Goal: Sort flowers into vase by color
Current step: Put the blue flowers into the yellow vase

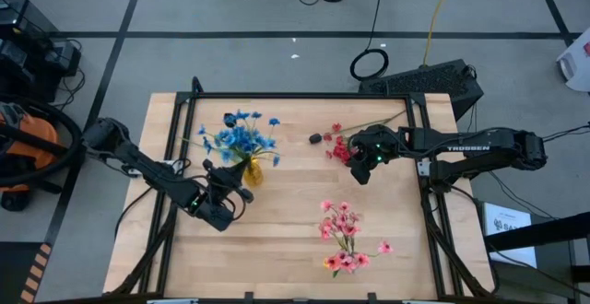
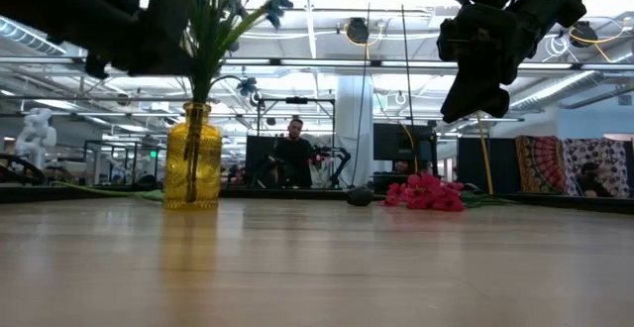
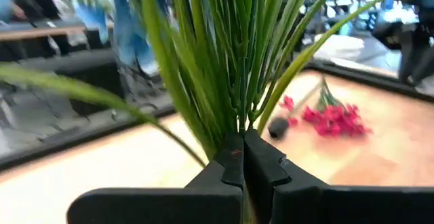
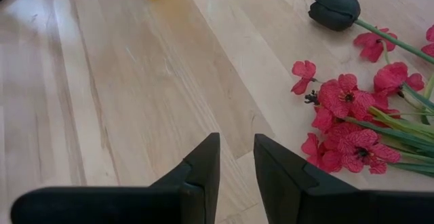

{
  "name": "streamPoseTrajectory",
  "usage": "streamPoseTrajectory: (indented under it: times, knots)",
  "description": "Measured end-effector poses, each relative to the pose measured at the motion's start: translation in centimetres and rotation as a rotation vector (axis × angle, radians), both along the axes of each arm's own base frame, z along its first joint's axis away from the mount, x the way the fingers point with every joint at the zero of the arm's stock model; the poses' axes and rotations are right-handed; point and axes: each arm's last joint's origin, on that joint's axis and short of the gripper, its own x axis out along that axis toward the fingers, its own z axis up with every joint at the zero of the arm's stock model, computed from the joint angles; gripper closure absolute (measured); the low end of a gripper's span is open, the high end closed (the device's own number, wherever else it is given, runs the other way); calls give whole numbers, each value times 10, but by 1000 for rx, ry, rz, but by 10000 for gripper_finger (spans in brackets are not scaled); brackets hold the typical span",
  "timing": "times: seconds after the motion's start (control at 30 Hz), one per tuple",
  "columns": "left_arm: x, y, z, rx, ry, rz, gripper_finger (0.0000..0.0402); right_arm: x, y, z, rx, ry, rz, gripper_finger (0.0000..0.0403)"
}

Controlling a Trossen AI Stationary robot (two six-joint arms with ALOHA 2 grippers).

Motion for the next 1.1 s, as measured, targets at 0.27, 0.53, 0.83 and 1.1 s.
streamPoseTrajectory:
  times: [0.27,0.53,0.83,1.1]
  knots:
    - [-3,1,-10,-72,59,-83,386,0,0,0,-6,-1,6,319]
    - [-2,-1,-13,-150,113,-167,351,1,0,1,-15,-19,2,319]
    - [-5,-1,-3,-186,162,-263,272,3,-1,3,32,-48,-50,319]
    - [-21,6,24,-203,218,-425,201,3,-2,3,56,-49,-149,319]
